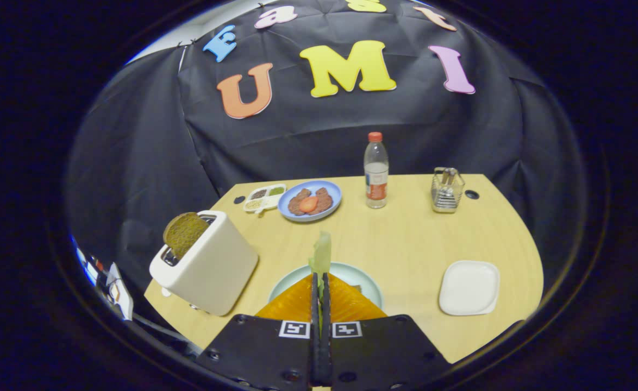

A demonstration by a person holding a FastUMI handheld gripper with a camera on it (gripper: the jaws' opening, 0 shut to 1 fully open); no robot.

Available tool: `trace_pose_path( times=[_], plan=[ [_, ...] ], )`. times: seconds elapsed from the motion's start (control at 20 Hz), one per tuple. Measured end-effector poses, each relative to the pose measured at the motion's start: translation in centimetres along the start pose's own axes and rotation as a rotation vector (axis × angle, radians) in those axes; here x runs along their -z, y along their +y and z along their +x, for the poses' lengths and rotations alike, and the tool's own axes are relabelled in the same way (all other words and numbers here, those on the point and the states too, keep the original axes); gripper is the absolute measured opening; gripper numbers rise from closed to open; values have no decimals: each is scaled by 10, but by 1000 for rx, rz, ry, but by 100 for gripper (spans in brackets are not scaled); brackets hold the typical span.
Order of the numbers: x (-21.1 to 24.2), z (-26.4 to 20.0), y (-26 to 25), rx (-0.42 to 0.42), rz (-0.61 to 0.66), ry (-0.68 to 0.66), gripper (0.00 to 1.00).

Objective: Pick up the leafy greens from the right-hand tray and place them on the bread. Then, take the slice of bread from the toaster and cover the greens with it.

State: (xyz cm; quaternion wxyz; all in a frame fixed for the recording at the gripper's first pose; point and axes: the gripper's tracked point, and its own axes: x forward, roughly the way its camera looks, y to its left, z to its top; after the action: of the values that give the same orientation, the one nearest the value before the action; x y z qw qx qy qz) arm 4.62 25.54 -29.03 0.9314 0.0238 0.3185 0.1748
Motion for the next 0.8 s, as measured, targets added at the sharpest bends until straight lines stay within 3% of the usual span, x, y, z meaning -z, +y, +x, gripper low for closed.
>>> trace_pose_path(
  times=[0.25, 0.4, 0.5, 0.8],
  plan=[
    [24, 31, 24, -29, 124, 86, 0],
    [37, 58, 1, 38, 173, 136, 0],
    [53, 74, -23, 112, 161, 189, 0],
    [61, 95, -49, 196, 62, 229, 2]
  ],
)
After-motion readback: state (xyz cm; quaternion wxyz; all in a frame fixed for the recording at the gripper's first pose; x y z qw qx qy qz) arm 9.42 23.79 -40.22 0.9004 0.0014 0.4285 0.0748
